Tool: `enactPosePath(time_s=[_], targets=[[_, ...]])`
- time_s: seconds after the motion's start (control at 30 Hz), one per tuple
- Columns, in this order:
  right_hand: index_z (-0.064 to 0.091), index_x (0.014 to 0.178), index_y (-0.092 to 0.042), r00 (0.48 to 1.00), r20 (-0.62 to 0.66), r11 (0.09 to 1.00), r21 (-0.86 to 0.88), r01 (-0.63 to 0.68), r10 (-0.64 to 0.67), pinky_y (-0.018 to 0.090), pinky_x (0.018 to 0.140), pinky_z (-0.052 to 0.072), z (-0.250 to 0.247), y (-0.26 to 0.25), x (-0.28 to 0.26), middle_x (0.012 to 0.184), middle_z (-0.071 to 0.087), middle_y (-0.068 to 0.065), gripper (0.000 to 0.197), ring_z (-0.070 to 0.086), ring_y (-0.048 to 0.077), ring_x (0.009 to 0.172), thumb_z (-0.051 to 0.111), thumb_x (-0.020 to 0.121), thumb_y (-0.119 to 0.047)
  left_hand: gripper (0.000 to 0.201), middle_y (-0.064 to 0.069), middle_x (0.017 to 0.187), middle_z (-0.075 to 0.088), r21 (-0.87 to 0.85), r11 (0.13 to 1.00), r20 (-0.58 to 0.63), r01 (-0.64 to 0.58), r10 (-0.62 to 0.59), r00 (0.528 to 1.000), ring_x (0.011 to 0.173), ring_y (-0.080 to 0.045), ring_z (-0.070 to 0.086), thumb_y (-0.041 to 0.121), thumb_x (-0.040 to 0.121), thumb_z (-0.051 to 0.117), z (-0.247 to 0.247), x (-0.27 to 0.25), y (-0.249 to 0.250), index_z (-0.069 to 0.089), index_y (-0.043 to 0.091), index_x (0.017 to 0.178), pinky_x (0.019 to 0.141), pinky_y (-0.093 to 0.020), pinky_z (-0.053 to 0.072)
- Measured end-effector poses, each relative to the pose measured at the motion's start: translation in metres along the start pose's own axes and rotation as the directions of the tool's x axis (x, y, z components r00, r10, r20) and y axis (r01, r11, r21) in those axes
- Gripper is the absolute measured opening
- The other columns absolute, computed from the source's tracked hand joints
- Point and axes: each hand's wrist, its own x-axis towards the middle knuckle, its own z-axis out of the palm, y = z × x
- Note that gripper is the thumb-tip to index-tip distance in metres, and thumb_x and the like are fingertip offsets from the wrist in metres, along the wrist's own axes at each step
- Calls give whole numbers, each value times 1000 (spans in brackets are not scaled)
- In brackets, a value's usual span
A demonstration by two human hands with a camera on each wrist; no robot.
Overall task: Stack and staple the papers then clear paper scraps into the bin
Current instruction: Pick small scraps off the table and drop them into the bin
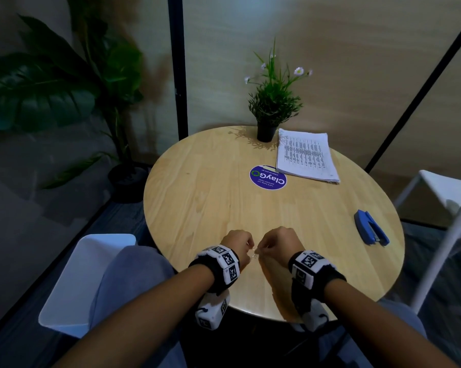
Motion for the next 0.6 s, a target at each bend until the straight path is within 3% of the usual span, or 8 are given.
enactPosePath(time_s=[0.17, 0.27, 0.47, 0.6], targets=[[76, 82, -10, 993, -101, 975, 220, -35, 59, 18, 76, 50, -16, 8, -1, 80, 72, 4, 8, 64, 12, 73, 71, 79, -6, 32, -9, 109, 69, -12, 1000, 43, -2, 3, 999, 102, -25, 64, 10, 78, 73, -4, 7, 2, 66, 8, 109, 88, -31, 50], [75, 73, -14, 990, -109, 947, 316, -56, 94, 21, 74, 54, -22, 13, -2, 68, 67, -2, 12, 65, 13, 69, 73, 77, -3, 30, -10, 107, 71, -41, 999, 38, 0, 2, 999, 99, -25, 66, 9, 78, 73, -1, 11, 7, 68, 8, 107, 84, -28, 49], [76, 77, -11, 984, -107, 927, 363, -92, 140, 21, 72, 55, -21, 23, -4, 70, 69, 0, 9, 65, 11, 68, 73, 78, -3, 31, -14, 106, 71, -168, 986, 31, 9, -4, 1000, 93, -23, 66, -2, 80, 67, 8, 17, 21, 68, 5, 110, 81, -24, 49], [76, 74, -13, 977, -113, 910, 396, -123, 181, 21, 72, 54, -25, 35, -6, 70, 69, -1, 10, 65, 11, 68, 74, 76, -3, 43, -9, 118, 65, -156, 988, 0, 9, -9, 1000, 108, -22, 62, 13, 76, 76, 13, 17, 24, 63, 9, 116, 85, -24, 47]])
